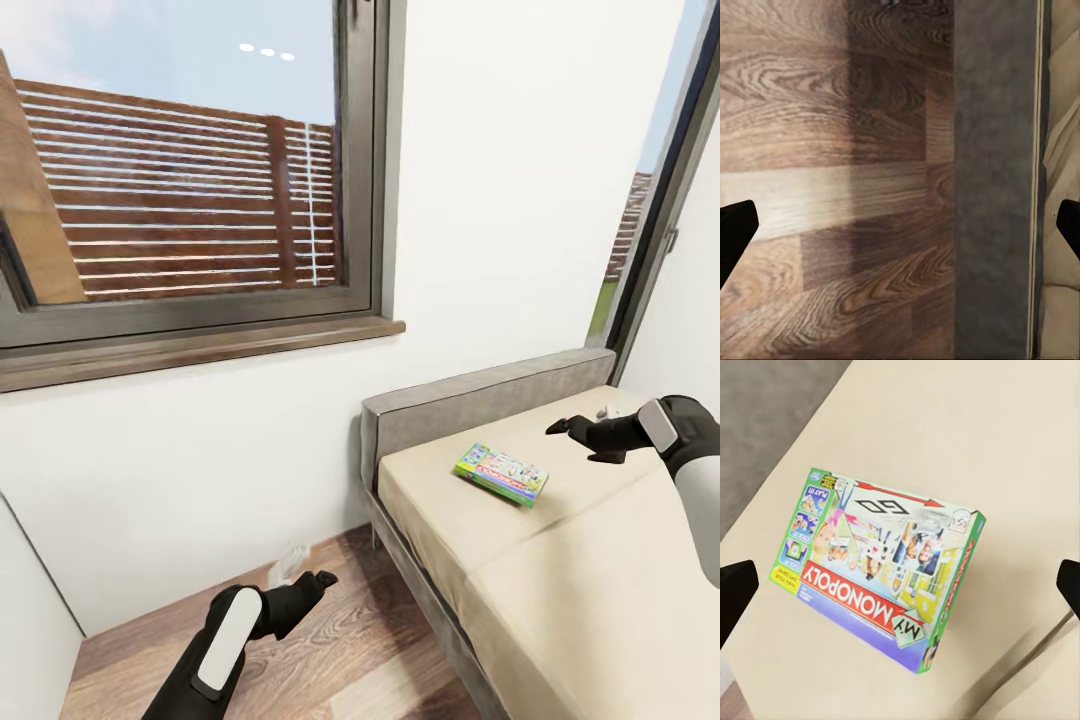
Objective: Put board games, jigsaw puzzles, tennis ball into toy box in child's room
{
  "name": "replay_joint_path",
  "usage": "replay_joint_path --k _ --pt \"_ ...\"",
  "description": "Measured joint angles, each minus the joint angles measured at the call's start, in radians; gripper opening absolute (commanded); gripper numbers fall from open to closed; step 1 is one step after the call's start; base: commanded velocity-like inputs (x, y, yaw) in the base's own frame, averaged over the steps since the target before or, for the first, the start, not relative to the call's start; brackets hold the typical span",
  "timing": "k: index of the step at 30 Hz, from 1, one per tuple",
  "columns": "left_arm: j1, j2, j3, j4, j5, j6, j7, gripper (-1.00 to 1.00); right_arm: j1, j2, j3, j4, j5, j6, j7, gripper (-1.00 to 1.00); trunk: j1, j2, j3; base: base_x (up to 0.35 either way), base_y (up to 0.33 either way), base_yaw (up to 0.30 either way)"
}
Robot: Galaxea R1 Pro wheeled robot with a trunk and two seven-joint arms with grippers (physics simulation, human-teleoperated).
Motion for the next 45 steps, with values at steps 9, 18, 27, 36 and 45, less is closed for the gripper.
replay_joint_path --k 9,18,27,36,45 --pt "0.009 0.0 -0.002 -0.002 -0.006 -0.001 0.002 1.0 0.001 -0.002 -0.001 0.0 0.001 0.0 0.006 1.0 0.0 0.0 0.0 0.0 0.0 0.004" --pt "0.01 0.0 -0.004 -0.002 -0.008 -0.002 0.004 1.0 0.001 -0.004 -0.002 -0.002 0.002 0.0 0.005 1.0 0.0 0.0 0.0 0.004 0.005 0.0" --pt "0.011 0.0 -0.006 -0.002 -0.009 -0.003 0.004 1.0 0.001 -0.007 -0.001 -0.002 0.002 0.0 0.004 1.0 0.0 0.0 0.0 0.115 0.106 0.0" --pt "0.011 0.0 -0.008 -0.002 -0.008 -0.002 0.004 1.0 0.001 -0.011 -0.002 -0.002 0.003 0.0 0.002 1.0 0.0 0.0 0.0 0.043 0.036 0.0" --pt "0.01 0.0 -0.008 -0.002 -0.008 -0.001 0.004 1.0 0.003 -0.016 -0.003 -0.002 0.003 0.0 0.001 1.0 0.0 0.0 0.0 0.006 0.005 0.0"
